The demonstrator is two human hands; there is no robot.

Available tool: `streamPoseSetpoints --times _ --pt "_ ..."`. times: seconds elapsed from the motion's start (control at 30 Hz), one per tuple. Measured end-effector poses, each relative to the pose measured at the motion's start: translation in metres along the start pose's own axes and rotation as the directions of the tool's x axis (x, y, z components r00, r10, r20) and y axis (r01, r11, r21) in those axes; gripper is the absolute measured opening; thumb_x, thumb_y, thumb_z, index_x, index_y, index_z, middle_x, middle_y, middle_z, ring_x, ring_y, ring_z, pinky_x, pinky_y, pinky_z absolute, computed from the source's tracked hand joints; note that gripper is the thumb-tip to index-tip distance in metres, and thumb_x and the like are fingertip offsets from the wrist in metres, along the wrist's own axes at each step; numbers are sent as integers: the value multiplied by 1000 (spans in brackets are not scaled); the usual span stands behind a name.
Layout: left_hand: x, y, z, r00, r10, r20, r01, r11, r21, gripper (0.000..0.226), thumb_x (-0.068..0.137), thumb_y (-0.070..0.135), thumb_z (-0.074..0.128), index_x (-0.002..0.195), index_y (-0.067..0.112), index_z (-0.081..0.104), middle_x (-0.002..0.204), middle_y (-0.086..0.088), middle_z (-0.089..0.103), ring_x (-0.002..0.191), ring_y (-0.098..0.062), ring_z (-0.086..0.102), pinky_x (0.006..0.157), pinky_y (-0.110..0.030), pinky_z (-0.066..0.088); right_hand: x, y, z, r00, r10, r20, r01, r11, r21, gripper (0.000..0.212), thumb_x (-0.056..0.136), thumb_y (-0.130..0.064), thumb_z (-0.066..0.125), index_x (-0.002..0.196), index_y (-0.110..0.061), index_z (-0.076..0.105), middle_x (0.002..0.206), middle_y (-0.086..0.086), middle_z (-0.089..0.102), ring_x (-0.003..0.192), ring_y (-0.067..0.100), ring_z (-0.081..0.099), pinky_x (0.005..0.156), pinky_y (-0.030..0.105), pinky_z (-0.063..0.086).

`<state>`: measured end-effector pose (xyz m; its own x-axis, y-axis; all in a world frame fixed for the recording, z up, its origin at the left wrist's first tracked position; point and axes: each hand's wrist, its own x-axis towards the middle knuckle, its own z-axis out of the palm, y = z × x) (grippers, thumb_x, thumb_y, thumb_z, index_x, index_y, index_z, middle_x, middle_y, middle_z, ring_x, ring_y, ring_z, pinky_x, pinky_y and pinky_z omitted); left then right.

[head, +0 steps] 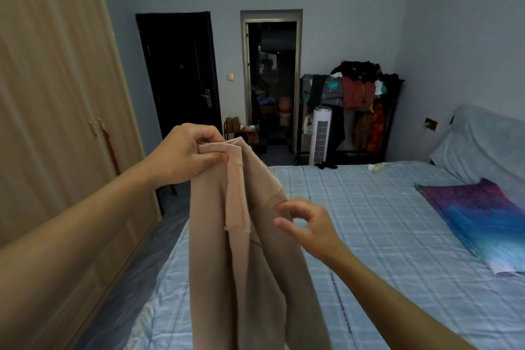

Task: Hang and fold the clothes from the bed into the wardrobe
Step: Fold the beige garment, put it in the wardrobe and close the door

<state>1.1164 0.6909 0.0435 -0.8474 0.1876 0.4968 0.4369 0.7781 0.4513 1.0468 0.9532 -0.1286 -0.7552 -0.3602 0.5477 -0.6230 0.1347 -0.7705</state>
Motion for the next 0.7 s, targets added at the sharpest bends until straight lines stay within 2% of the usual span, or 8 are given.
streamPoseSetpoints --times 0.13,0.27,0.33,0.43,0.6,0.7 --pt "5 11 2 1000 -10 -14 10 998 63 4 86 24 75 88 23 72 88 10 69 86 -3 63 72 -24 50 -18 -9 17 1000 0 24 0 1000 21 52 79 -62 67 112 -22 70 109 -14 67 107 10 63 89 32 54" --pt "11 16 5 997 -43 -67 50 993 111 5 85 24 76 83 23 72 83 9 69 81 0 62 63 -12 45 -34 -18 39 1000 -12 -25 10 995 -95 66 69 -71 71 117 -26 65 114 -17 60 110 5 58 89 23 50" --pt "14 18 9 995 -61 -85 71 990 120 6 84 26 77 82 24 72 81 9 69 80 -1 62 62 -15 44 -37 -24 48 996 -18 -93 8 994 -112 61 66 -67 76 110 -26 65 108 -16 61 104 6 59 85 20 49" --pt "17 21 11 990 -94 -104 107 987 121 7 83 29 78 81 28 71 84 10 68 83 -4 61 65 -23 44 -35 -31 54 986 -12 -167 -6 994 -107 41 67 -54 80 95 -27 67 97 -15 63 95 8 61 79 19 49" --pt "19 26 12 987 -107 -123 121 986 117 10 82 30 78 79 32 69 85 10 68 85 -5 62 65 -24 47 -28 -32 54 984 45 -174 -61 995 -85 12 77 -28 80 84 -22 72 90 -15 68 90 5 63 78 21 50" --pt "19 27 14 985 -128 -114 139 986 94 8 82 29 79 80 30 71 88 8 69 87 -7 62 69 -29 52 -25 -28 55 982 73 -176 -89 992 -87 7 78 -20 80 80 -18 73 86 -13 70 86 4 63 73 15 48"
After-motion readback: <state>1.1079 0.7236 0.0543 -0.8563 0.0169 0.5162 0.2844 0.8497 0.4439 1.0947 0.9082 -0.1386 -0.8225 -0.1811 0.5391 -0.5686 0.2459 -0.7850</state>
